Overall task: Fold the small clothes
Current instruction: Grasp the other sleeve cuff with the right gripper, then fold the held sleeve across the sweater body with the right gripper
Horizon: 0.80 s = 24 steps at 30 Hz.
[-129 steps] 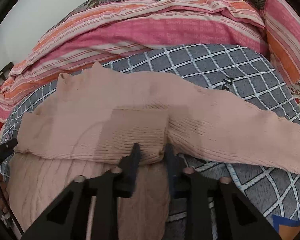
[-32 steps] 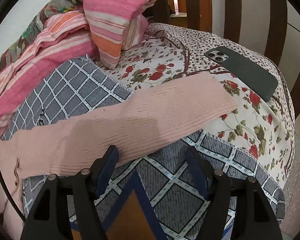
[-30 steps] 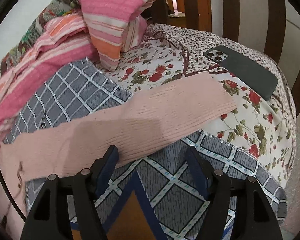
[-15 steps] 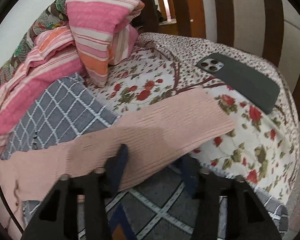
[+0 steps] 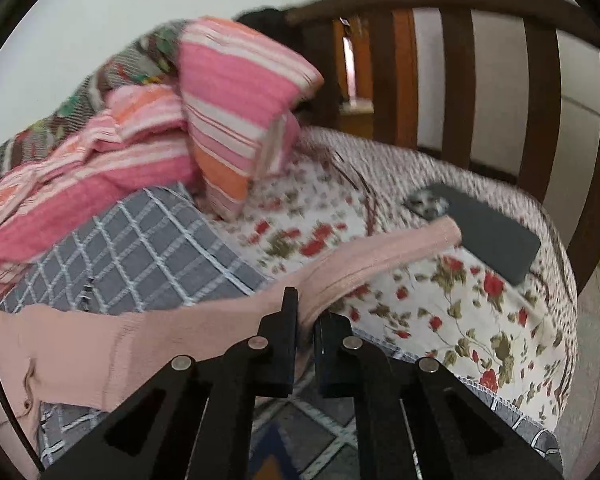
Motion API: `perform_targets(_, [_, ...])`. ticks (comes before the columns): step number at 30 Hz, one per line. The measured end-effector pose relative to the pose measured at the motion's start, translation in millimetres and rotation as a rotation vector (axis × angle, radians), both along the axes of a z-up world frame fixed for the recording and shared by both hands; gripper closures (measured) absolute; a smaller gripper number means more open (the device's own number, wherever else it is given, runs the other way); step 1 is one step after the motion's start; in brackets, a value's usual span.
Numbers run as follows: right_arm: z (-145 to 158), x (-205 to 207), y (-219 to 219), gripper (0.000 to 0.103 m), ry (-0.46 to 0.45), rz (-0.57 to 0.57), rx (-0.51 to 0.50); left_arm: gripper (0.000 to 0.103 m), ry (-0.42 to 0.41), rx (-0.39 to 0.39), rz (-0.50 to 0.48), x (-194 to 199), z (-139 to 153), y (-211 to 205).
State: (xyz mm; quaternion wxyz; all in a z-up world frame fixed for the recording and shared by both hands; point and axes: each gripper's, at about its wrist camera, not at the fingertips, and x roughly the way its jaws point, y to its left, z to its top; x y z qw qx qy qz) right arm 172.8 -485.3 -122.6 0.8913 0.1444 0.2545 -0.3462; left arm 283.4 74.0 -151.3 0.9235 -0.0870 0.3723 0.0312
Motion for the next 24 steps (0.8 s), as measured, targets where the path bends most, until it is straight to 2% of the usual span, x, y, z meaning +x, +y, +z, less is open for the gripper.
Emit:
perform_targets(3, [13.0,0.8,18.8,0.097,-0.045,0.048,-0.019,0.008,-0.054,-0.1,0.05,-7.2,11.3,23.2])
perform_targets(7, [32.7,13.8,56.6,0.097,-0.068,0.138,-0.068,0.008,-0.075,-0.158,0.09,-10.2,16.9,45.1])
perform_targets(10, [51.1,28.7,94.7,0.097,-0.068,0.217,-0.098,0.008,-0.071,-0.17,0.114,-14.0,16.8,60.2])
perform_targets(14, [78.9,51.4,149.3,0.097,-0.101,0.384,-0.028,0.008,-0.052,-0.166,0.134,-17.6,14.1,76.8])
perform_targets(18, [100.4,76.4,226.0,0.097,-0.104,0.526,-0.038,0.008,-0.009,-0.198,0.126,-19.6,6.3,93.2])
perform_targets(21, [106.5,96.3,282.3,0.097,-0.101,0.632,-0.026,0.008,0.001,-0.204,0.126,-23.2,3.2,102.4])
perform_targets(24, [99.7,116.8,333.6,0.097,-0.077,0.733,0.013,0.008,0.006,-0.208,0.126,-26.2,2.7,111.1])
